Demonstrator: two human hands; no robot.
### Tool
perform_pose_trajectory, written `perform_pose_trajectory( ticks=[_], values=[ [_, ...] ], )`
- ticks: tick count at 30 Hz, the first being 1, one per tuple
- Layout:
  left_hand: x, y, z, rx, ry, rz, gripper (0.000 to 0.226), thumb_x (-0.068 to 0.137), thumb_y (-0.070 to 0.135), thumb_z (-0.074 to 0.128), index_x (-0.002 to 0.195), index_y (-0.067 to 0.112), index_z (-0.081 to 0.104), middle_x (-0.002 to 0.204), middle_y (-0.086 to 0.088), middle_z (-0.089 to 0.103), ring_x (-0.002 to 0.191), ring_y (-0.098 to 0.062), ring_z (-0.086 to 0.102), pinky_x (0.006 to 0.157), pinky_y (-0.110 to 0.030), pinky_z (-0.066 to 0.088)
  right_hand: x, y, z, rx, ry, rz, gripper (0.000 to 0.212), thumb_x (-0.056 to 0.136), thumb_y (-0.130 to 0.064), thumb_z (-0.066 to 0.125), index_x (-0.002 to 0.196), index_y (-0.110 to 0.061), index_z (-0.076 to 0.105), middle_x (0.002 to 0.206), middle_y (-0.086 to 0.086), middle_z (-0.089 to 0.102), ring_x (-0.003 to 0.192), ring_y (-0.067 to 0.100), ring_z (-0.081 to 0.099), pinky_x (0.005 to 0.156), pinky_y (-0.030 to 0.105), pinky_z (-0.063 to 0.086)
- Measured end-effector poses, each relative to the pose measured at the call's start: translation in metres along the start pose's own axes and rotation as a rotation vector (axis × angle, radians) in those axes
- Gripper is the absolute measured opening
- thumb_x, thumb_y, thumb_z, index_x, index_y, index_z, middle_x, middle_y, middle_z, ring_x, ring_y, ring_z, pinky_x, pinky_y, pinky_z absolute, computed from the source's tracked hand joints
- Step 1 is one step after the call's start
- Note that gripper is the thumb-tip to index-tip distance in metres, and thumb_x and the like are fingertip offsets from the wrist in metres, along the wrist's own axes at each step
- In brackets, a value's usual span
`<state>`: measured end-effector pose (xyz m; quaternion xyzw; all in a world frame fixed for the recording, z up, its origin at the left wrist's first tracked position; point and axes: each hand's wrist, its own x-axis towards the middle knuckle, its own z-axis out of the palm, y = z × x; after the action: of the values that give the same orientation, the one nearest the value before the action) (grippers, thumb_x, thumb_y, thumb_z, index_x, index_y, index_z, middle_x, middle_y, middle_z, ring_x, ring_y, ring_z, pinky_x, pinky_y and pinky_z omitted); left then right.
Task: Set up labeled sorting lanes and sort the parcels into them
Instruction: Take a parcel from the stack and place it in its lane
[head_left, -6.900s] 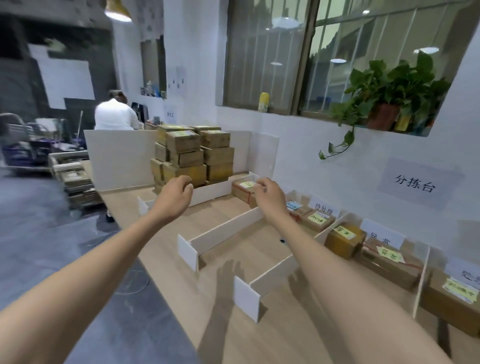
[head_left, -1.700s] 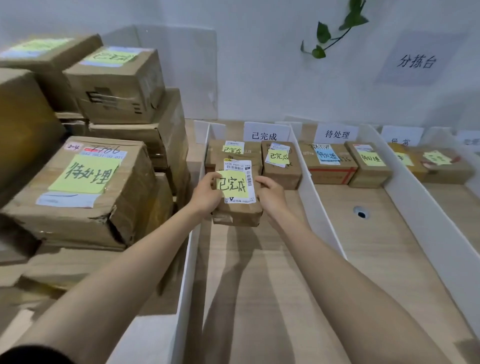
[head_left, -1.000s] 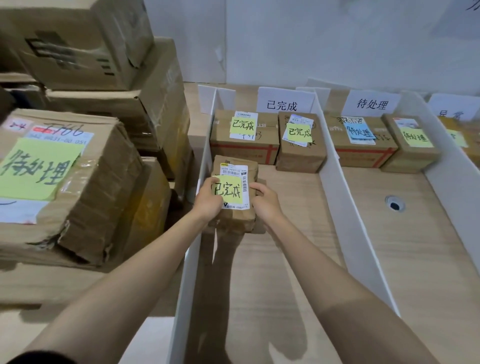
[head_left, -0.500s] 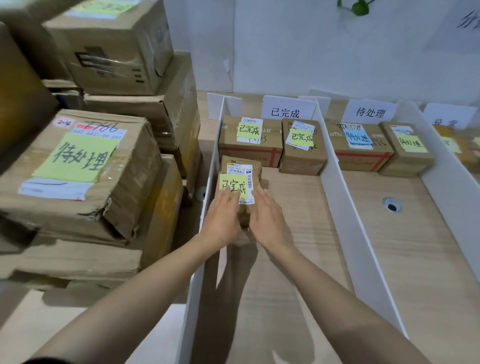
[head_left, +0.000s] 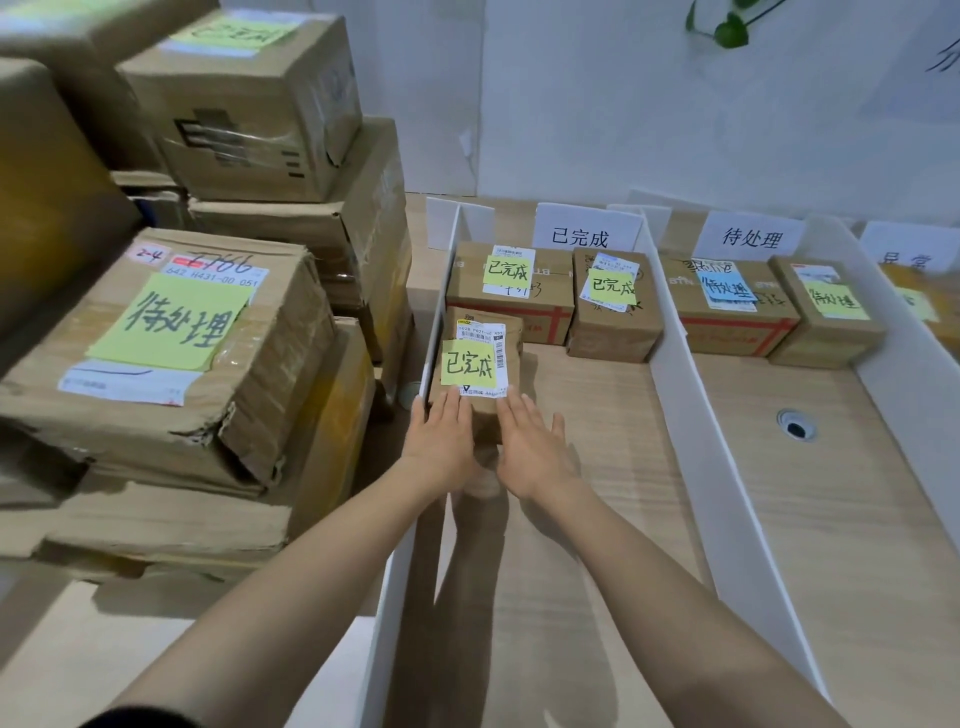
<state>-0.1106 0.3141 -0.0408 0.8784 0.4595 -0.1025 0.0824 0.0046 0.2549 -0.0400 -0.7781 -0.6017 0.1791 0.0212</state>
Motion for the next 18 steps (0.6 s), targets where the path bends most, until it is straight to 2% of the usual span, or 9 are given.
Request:
perform_pose_trajectory(
  ticks=[6,12,15,18],
  values=[
    [0.018,-0.006,-0.009,0.009,0.004,-0.012,0.071,0.094,0.025,0.047,0.151,0.012,0.009,0.16,-0.008,0.005,0.148,-0.023,-0.002,0.117,-0.046,-0.004,0.024,0.004,-0.007,0.014,-0.024,-0.029,0.073,0.094,-0.015,0.046,0.154,-0.014,0.005,0.162,0.001,-0.005,0.149,0.019,-0.005,0.117,0.053,0.003],
    [0.026,-0.007,-0.016,-0.07,0.017,-0.018,0.069,0.091,0.024,0.052,0.15,0.012,0.017,0.159,-0.008,0.012,0.147,-0.022,0.006,0.12,-0.044,0.005,0.037,0.006,-0.012,0.083,-0.017,-0.042,0.064,0.091,-0.014,0.047,0.15,-0.015,0.02,0.161,0.001,0.008,0.148,0.02,0.004,0.116,0.053,0.01],
    [0.024,-0.007,-0.022,-0.173,0.044,-0.017,0.06,0.089,0.019,0.052,0.144,0.012,0.029,0.152,-0.007,0.029,0.142,-0.023,0.023,0.118,-0.041,0.019,0.038,0.005,-0.018,0.189,0.027,-0.028,0.057,0.09,-0.013,0.043,0.145,-0.016,0.031,0.156,0.002,0.025,0.145,0.021,0.017,0.112,0.051,0.021],
    [0.015,-0.005,-0.036,-0.323,0.114,-0.053,0.045,0.095,0.018,0.045,0.139,0.012,0.037,0.143,-0.007,0.043,0.129,-0.025,0.042,0.108,-0.041,0.037,0.037,0.005,-0.028,0.378,0.106,0.005,0.05,0.093,-0.014,0.042,0.143,-0.014,0.037,0.149,0.002,0.037,0.134,0.024,0.036,0.107,0.045,0.034]
  ],
)
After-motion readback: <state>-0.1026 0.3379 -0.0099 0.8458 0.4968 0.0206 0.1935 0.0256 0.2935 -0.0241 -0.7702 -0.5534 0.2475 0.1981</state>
